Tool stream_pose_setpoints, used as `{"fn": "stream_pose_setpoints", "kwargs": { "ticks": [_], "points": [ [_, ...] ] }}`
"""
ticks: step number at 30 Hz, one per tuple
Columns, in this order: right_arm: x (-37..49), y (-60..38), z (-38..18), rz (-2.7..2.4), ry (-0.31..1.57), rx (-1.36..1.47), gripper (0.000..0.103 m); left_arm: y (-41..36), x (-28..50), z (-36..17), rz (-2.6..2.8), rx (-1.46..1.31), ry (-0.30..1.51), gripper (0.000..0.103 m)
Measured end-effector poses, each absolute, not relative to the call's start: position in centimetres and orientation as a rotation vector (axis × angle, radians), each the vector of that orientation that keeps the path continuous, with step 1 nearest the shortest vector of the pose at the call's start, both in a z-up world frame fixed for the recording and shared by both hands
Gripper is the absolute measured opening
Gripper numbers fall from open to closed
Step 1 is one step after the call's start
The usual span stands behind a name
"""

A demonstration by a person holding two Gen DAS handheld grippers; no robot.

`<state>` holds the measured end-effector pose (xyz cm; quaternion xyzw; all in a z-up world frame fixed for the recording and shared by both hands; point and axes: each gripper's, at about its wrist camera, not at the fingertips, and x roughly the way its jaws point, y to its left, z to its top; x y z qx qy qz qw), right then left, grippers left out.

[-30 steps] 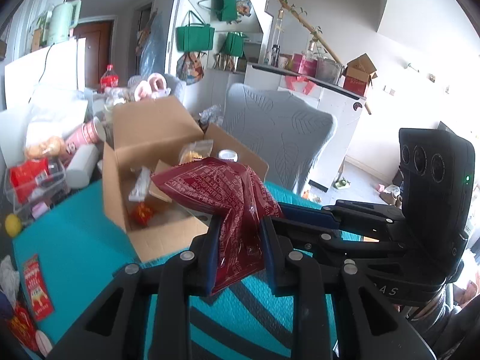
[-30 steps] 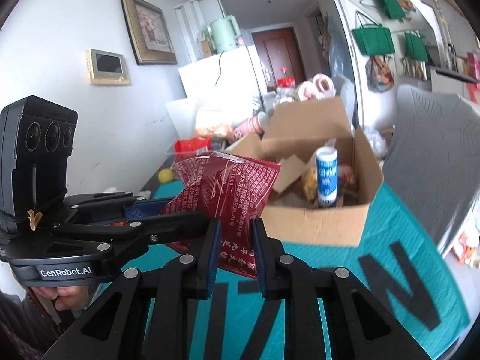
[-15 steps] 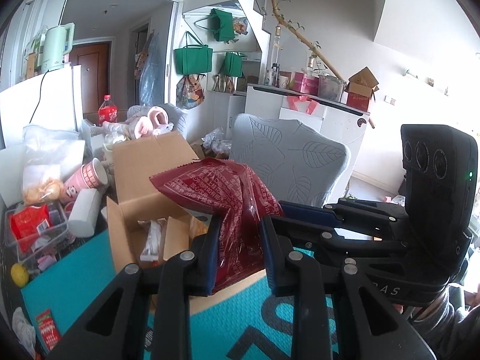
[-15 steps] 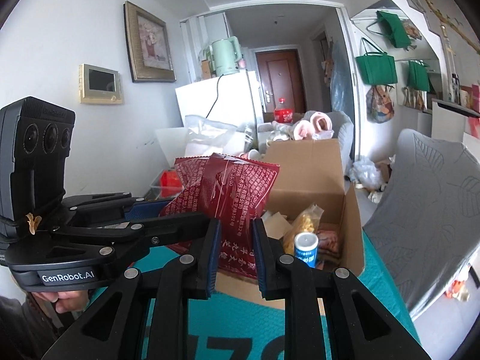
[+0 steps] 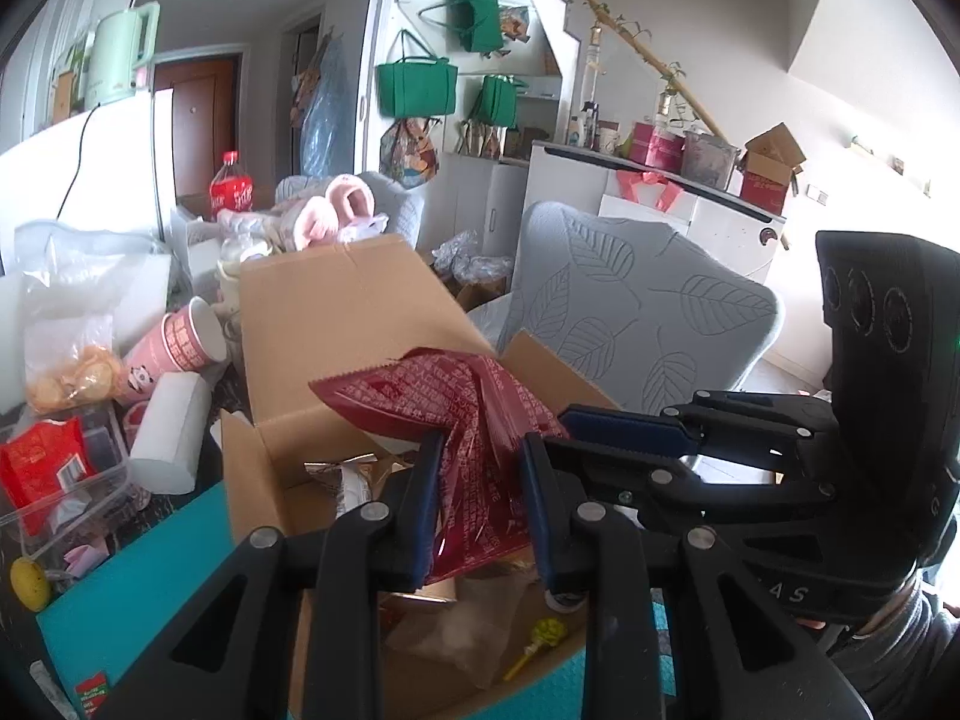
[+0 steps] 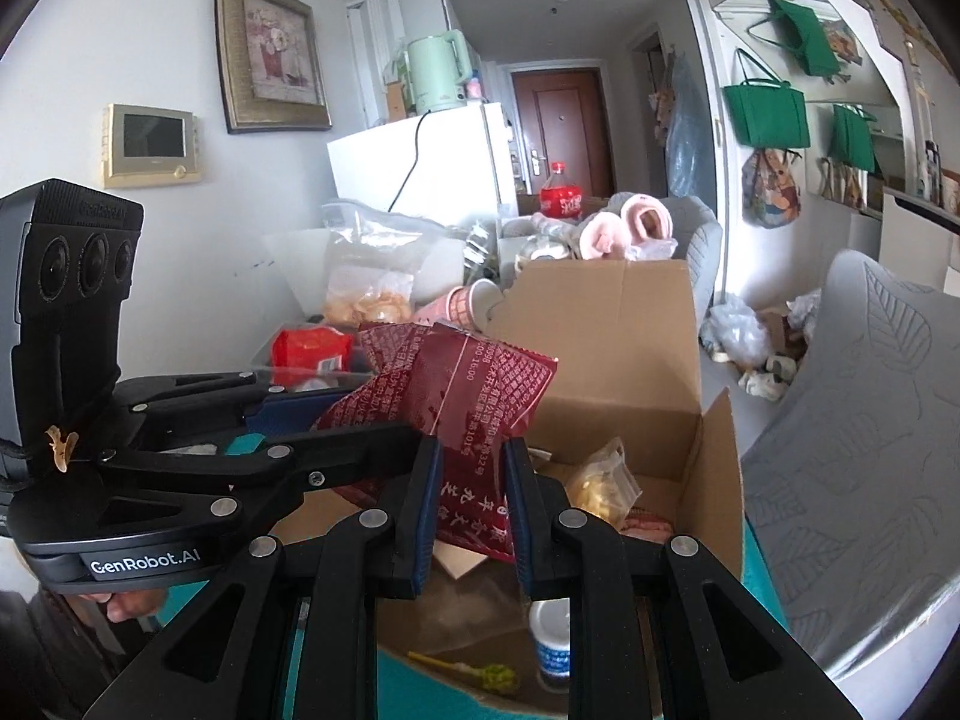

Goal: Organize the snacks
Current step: 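Lift and carry the red packet with both tools over the box, then lower the red packet into the box and open both tools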

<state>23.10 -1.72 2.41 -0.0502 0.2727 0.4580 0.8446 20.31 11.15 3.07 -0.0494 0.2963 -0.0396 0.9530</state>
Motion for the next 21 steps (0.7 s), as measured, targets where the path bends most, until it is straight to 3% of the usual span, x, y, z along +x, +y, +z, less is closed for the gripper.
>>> {"fn": "stream_pose_setpoints", "kwargs": {
  "ticks": [18, 20, 21],
  "points": [
    [25.9, 0.9, -1.4, 0.823, 0.706, -0.245, 0.021, 13.0, 23.7, -2.0, 0.079, -0.093, 0.772, 0.025],
    [25.9, 0.9, -1.4, 0.8, 0.711, -0.254, 0.029, 13.0, 23.6, -1.9, 0.1, -0.087, 0.787, 0.025],
    [25.9, 0.9, -1.3, 0.789, 0.713, -0.251, 0.038, 13.0, 23.6, -1.9, 0.121, -0.082, 0.792, 0.025]
  ]
}}
